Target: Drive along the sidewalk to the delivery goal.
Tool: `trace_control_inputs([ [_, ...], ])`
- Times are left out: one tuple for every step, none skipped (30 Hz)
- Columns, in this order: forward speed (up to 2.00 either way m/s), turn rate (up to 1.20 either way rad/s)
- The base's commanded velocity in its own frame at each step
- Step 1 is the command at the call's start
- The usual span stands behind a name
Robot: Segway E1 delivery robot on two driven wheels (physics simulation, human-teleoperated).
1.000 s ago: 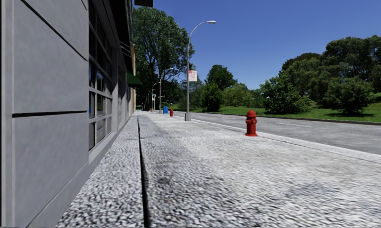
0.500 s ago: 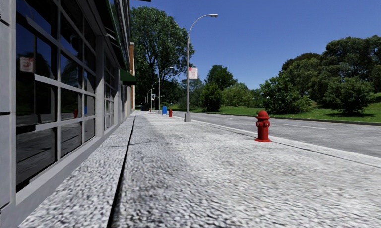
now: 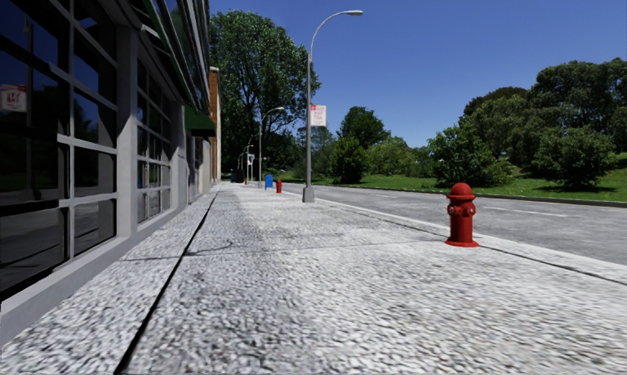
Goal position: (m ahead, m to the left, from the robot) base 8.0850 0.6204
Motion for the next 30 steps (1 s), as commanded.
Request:
trace_control_inputs([
  [1.81,0.00],
  [1.81,0.00],
  [1.81,0.00],
  [1.81,0.00],
  [1.81,0.00],
  [1.81,0.00],
  [1.81,0.00],
  [1.81,0.00],
  [1.81,0.00],
  [1.81,0.00],
  [1.81,0.00],
  [1.81,0.00],
  [1.81,0.00],
  [1.81,0.00],
  [1.81,0.00],
  [1.81,0.00],
  [1.81,0.00],
  [1.81,0.00],
  [1.80,0.00],
  [1.80,0.00],
  [1.80,0.00],
  [1.79,0.00],
  [1.79,0.00],
  [1.79,0.00],
  [1.79,0.00],
  [1.77,0.00],
  [1.68,0.00],
  [1.59,0.00],
  [1.59,0.00],
  [1.54,0.00],
])
